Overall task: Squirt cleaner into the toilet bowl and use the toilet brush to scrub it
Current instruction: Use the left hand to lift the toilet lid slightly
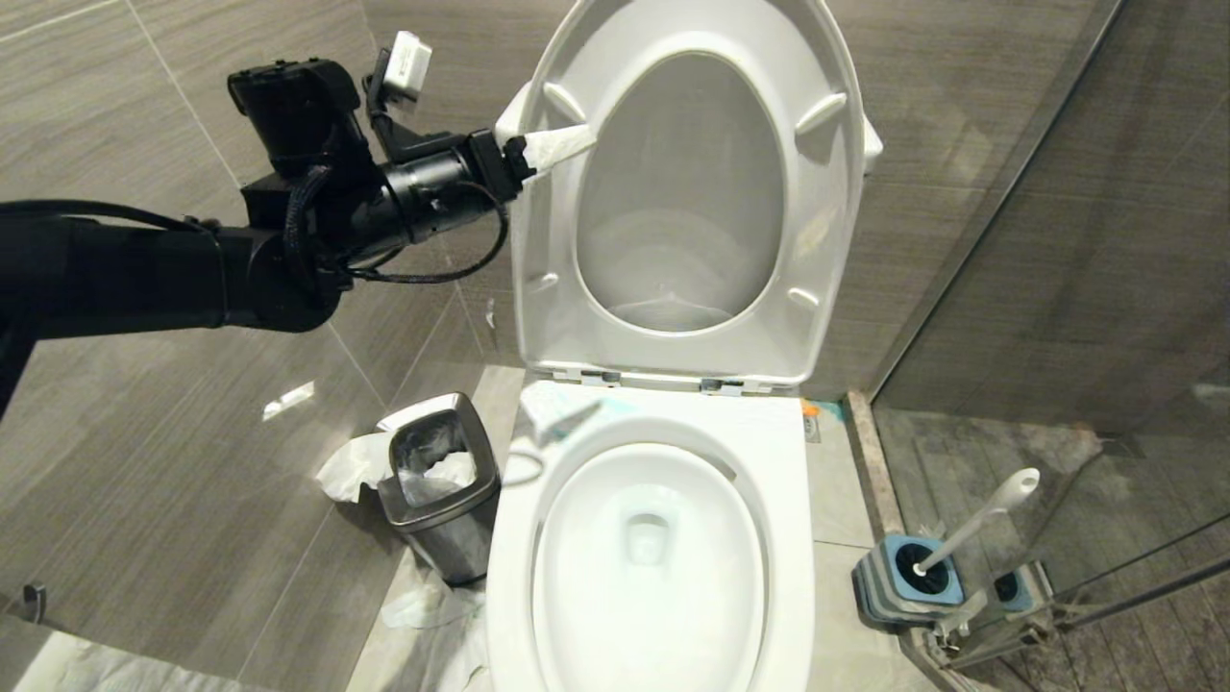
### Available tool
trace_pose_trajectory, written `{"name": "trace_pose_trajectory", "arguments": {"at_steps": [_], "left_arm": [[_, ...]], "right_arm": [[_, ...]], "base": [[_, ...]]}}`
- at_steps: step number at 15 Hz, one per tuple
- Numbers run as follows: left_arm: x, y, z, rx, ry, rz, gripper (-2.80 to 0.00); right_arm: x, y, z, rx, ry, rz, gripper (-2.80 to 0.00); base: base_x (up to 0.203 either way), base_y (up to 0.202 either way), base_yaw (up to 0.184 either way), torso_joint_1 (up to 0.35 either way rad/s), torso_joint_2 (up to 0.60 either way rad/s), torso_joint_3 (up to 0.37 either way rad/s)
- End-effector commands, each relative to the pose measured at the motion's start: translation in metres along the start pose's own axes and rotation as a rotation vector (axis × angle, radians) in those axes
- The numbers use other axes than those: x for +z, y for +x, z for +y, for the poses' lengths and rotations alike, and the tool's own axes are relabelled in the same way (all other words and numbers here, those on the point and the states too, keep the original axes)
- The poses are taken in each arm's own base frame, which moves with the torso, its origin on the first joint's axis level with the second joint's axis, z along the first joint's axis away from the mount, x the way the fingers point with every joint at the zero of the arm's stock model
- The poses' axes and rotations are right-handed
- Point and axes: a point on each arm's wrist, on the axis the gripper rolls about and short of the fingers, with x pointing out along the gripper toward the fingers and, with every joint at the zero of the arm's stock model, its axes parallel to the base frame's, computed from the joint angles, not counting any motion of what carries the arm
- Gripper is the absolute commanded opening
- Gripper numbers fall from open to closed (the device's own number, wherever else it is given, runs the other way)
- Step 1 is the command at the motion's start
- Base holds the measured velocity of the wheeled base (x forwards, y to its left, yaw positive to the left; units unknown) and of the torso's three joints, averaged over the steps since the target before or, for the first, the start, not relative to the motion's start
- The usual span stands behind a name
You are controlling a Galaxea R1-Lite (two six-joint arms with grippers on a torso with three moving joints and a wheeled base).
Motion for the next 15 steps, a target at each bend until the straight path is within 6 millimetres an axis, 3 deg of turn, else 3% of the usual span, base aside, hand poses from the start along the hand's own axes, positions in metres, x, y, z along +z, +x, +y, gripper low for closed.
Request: {"name": "trace_pose_trajectory", "arguments": {"at_steps": [1, 5, 12, 15], "left_arm": [[-0.004, 0.008, 0.001, 0.029, 0.021, -0.019, 0.0], [-0.005, 0.013, -0.003, 0.061, 0.031, -0.039, 0.0], [-0.029, 0.028, 0.003, 0.158, 0.118, -0.034, 0.0], [-0.029, 0.029, 0.001, 0.174, 0.133, -0.044, 0.0]], "right_arm": [[0.0, 0.0, 0.0, 0.001, 0.0, 0.002, -2.8], [0.0, 0.0, 0.0, 0.001, 0.0, 0.002, -2.8], [0.0, 0.0, 0.0, 0.001, 0.0, 0.002, -2.8], [0.0, 0.0, 0.0, 0.001, 0.0, 0.002, -2.8]], "base": [[0.0, 0.0, 0.0, 0.0, 0.0, 0.0], [0.0, 0.0, 0.0, 0.0, 0.0, 0.0], [0.0, 0.0, 0.0, 0.0, 0.0, 0.0], [0.0, 0.0, 0.0, 0.0, 0.0, 0.0]]}}
